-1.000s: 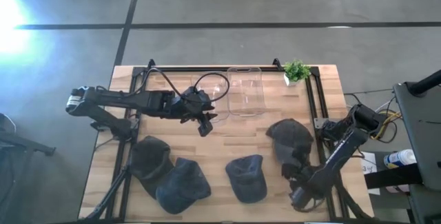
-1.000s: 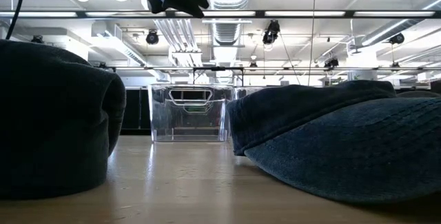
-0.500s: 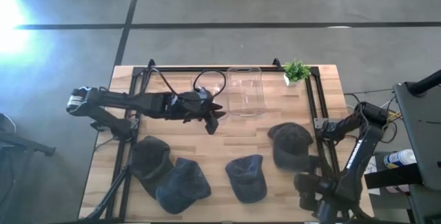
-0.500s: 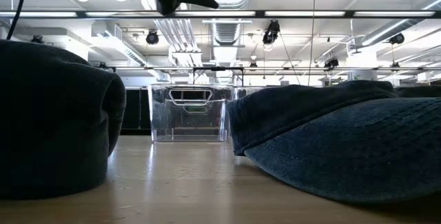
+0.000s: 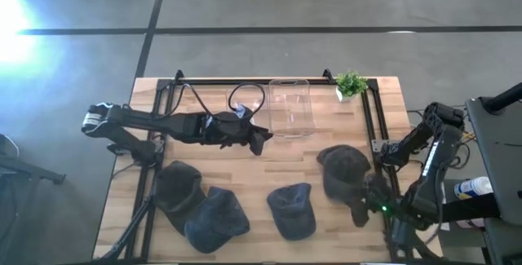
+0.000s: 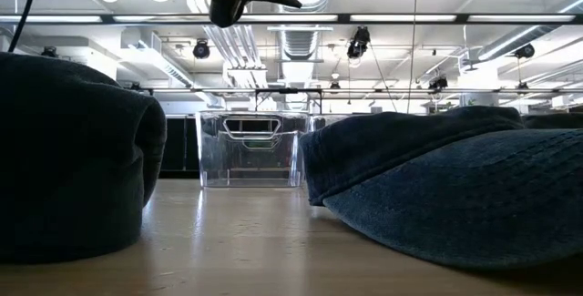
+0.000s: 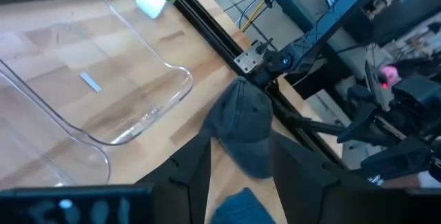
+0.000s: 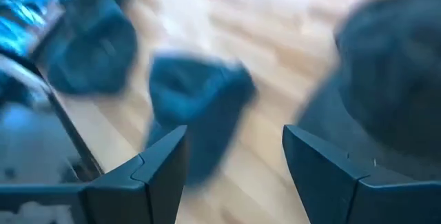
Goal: Pick & Place hat
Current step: Put the right black cap into the right transparent bin
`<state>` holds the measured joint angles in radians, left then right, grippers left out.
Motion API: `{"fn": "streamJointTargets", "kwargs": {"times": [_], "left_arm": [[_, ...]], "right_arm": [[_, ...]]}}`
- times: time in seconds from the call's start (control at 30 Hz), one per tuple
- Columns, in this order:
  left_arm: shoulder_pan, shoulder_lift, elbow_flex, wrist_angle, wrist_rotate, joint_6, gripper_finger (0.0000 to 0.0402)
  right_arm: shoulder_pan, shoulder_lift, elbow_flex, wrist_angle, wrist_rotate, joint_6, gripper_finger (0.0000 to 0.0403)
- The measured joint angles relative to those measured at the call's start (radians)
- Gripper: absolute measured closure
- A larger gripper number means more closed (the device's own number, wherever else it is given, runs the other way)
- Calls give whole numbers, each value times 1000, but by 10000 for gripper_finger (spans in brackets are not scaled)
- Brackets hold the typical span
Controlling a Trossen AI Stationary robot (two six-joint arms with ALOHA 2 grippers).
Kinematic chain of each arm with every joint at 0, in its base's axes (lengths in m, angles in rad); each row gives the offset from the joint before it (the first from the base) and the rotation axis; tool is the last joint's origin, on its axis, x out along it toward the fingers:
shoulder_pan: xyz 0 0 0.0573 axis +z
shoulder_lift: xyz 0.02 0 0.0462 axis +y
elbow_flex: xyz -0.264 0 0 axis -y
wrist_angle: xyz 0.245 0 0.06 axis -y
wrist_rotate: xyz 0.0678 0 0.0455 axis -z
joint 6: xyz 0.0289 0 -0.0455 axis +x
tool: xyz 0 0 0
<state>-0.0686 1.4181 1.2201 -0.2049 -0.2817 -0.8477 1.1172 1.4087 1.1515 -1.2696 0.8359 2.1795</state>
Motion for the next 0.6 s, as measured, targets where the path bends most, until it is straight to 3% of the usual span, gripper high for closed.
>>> {"fn": "streamJointTargets", "kwargs": {"times": [0.2, 0.43, 0.6], "left_arm": [[-2, 0, 0, 14, -5, -125, 262], [-2, 0, 0, 36, -162, -284, 262], [-1, 0, 0, 36, -218, -410, 262]], "right_arm": [[-105, -71, 0, 28, 32, -287, 174], [-146, -156, 0, 31, 31, -564, 174], [-145, -199, 2, 33, 31, -669, 174]]}}
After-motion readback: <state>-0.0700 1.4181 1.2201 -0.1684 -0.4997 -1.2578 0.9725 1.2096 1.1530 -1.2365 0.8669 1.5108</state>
